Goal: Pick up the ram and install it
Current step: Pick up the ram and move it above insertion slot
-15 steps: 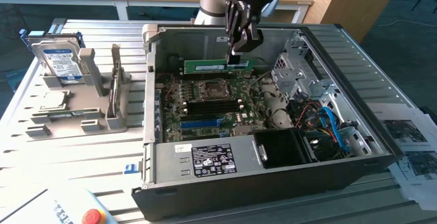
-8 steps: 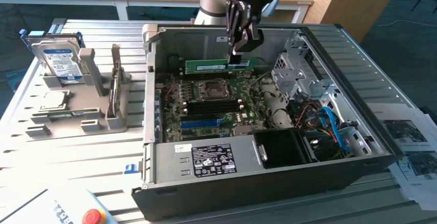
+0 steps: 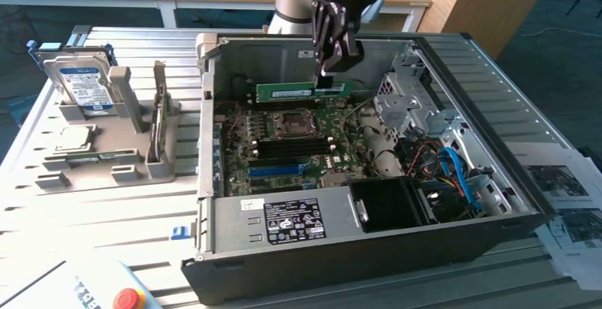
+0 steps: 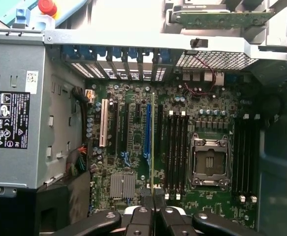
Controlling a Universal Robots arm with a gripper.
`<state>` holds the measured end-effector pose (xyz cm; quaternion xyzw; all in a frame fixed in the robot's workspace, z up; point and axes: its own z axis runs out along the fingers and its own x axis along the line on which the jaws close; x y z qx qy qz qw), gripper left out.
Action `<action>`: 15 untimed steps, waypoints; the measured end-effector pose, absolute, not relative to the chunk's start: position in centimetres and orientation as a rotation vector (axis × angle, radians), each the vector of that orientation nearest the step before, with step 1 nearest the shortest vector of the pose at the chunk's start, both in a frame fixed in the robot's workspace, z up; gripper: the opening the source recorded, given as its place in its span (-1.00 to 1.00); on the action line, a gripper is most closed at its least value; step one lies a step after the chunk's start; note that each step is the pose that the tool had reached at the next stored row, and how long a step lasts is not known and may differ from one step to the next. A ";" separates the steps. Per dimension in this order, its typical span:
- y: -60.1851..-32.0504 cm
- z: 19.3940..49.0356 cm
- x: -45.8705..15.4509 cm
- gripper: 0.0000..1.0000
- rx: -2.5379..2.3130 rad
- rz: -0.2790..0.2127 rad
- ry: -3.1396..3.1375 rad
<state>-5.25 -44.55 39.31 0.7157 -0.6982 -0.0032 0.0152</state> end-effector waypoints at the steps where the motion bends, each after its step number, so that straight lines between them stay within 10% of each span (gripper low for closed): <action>1: -44.6 39.3 -5.3 -0.76 2.228 -0.009 -2.173; 15: -44.5 38.9 -5.3 -0.76 2.229 -0.007 -2.174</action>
